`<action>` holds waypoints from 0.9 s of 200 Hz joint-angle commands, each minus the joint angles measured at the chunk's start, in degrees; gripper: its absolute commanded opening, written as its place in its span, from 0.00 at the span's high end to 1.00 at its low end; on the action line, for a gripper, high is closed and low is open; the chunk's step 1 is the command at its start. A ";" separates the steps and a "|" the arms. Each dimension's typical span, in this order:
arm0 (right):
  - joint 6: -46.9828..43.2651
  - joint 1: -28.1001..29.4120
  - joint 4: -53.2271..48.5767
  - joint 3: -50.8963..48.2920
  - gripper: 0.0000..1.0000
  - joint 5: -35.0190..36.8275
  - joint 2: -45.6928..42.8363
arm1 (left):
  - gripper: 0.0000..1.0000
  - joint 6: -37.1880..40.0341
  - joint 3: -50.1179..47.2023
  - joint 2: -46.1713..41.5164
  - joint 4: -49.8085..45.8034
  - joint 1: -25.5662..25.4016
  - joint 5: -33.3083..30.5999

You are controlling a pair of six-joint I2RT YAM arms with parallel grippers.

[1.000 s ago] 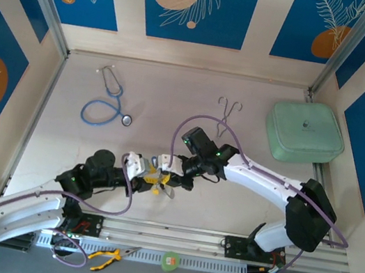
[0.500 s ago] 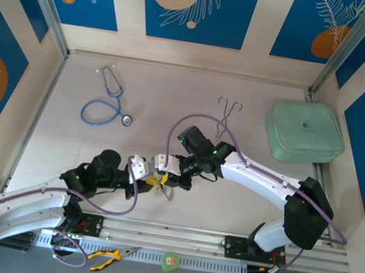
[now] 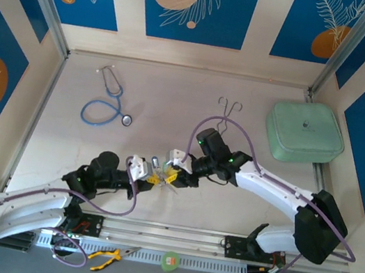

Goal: Put the keys on the keyring

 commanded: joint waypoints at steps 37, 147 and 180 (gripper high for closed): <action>0.42 -0.74 8.03 -2.86 0.74 -6.31 1.04 | 1.00 -1.64 -1.92 0.73 9.18 -0.35 2.30; -1.63 -2.26 6.32 -2.72 0.75 -7.37 -4.71 | 1.00 -0.55 -1.44 1.39 4.17 -0.35 2.27; -6.69 -2.01 2.38 -2.94 0.74 0.56 -2.45 | 1.00 -0.63 -1.49 1.26 3.29 -0.42 2.43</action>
